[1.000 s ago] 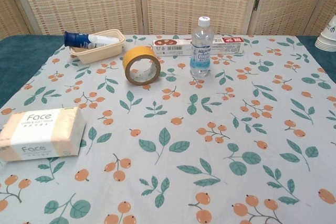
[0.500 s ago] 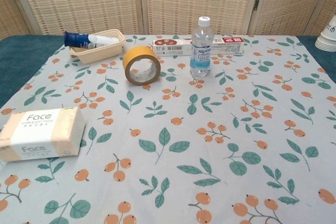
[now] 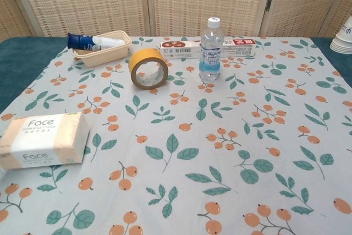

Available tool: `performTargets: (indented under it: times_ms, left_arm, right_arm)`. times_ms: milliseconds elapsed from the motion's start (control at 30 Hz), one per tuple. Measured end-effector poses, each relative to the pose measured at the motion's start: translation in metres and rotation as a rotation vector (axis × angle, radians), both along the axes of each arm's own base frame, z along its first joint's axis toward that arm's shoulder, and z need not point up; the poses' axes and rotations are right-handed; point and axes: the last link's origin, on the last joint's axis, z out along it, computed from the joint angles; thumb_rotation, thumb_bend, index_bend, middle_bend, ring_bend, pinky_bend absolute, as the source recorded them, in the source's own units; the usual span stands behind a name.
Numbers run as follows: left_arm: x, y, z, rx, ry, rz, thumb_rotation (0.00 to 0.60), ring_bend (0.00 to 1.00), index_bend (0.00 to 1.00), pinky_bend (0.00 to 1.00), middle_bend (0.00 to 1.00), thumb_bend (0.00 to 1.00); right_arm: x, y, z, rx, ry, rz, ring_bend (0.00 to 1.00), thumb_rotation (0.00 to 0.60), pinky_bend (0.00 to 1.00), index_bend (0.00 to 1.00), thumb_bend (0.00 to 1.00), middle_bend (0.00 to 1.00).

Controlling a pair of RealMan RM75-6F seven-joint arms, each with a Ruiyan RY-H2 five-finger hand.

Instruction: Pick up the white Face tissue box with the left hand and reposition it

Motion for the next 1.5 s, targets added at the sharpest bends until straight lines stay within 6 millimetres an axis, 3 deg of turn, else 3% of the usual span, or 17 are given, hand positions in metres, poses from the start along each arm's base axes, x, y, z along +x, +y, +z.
performTargets:
  times_ms: [233,700,1067,1500]
  left_arm:
    - [0.025,0.006,-0.015,-0.016,0.141,-0.029,0.6,0.88,0.05,0.97,0.17,0.16]
    - [0.073,0.037,-0.096,-0.082,0.235,0.116,0.6,0.88,0.06,0.97,0.17,0.16]
    - [0.078,0.055,-0.117,-0.076,0.373,0.133,0.6,0.88,0.06,0.97,0.15,0.16]
    - [0.075,0.07,-0.128,-0.123,0.474,0.199,0.6,0.88,0.05,0.96,0.12,0.16]
  right_arm:
    - [-0.001,0.0,0.003,-0.002,-0.007,-0.002,0.0,0.6,0.0,0.03,0.12,0.0]
    - [-0.005,-0.005,0.005,0.002,-0.017,-0.022,0.0,0.6,0.0,0.03,0.12,0.0]
    - [-0.006,-0.008,0.006,0.008,-0.017,-0.032,0.0,0.6,0.0,0.03,0.12,0.0]
    - [-0.007,-0.009,0.006,0.008,-0.016,-0.037,0.0,0.6,0.0,0.03,0.12,0.0]
